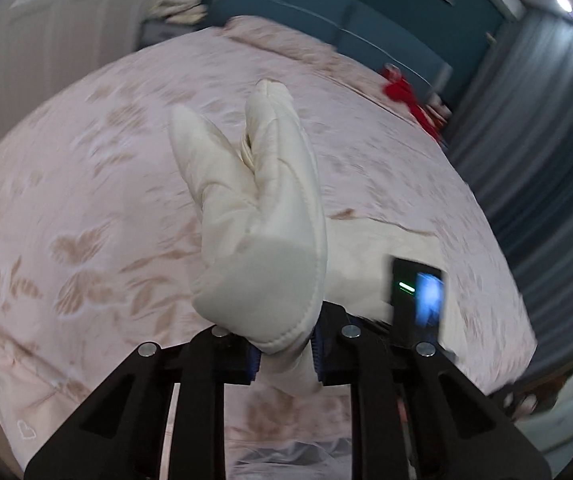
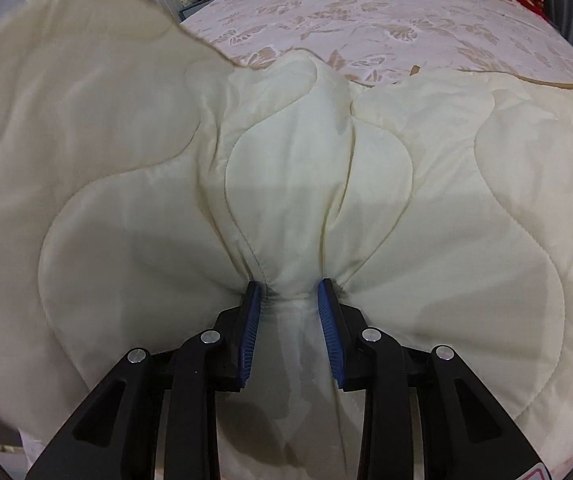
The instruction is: Fold large clothes
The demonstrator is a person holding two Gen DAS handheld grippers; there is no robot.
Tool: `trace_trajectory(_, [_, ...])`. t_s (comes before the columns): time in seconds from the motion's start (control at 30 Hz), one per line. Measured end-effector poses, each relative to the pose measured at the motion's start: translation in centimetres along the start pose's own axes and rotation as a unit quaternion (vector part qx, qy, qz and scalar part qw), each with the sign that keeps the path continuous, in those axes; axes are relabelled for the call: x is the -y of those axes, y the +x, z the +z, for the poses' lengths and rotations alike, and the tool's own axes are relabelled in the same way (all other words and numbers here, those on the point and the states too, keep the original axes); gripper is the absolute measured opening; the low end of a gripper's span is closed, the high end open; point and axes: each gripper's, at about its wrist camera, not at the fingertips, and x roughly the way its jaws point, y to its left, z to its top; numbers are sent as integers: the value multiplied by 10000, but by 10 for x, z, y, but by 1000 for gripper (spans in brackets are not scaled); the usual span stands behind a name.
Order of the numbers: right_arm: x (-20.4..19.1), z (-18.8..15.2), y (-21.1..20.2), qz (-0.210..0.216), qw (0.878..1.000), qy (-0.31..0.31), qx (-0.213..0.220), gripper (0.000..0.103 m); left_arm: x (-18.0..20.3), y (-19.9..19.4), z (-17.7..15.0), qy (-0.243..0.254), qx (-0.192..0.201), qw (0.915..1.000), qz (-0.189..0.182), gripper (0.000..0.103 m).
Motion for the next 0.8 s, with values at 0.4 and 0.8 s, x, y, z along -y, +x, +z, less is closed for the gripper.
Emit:
trace_trajectory(0.4, [44,-39,-102,517,9965,507,428,7,60,8,9,461,-122,9989,10,18])
trace_trajectory(0.8, [45,-94,-47,579,9952,782,-113,0,99,9,6,693,-429,9965,190,18])
